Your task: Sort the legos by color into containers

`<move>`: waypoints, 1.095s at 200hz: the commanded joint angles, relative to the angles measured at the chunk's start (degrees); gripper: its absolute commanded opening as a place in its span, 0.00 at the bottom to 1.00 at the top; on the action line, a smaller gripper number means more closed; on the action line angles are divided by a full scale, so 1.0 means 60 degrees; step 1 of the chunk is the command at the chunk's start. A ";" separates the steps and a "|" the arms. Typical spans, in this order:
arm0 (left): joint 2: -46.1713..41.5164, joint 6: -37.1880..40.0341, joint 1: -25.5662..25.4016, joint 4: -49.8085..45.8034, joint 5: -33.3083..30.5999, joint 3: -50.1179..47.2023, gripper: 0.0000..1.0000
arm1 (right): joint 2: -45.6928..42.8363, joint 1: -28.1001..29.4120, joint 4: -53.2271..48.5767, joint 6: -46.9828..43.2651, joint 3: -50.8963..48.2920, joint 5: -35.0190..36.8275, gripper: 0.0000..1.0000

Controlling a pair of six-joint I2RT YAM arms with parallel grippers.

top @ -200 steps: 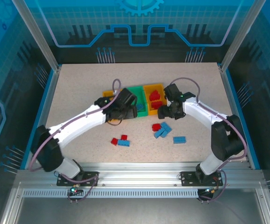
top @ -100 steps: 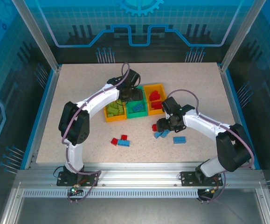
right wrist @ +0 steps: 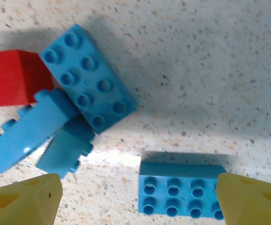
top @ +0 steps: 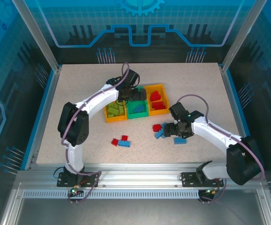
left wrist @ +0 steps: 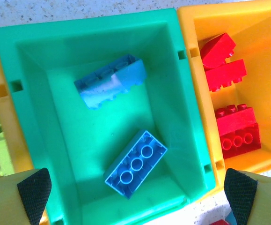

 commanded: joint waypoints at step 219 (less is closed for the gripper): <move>-0.6066 -0.0722 -0.0469 0.0496 -0.0629 -0.6130 0.99 | 0.0822 -0.0089 -0.0315 0.0230 -0.0660 0.0209 0.88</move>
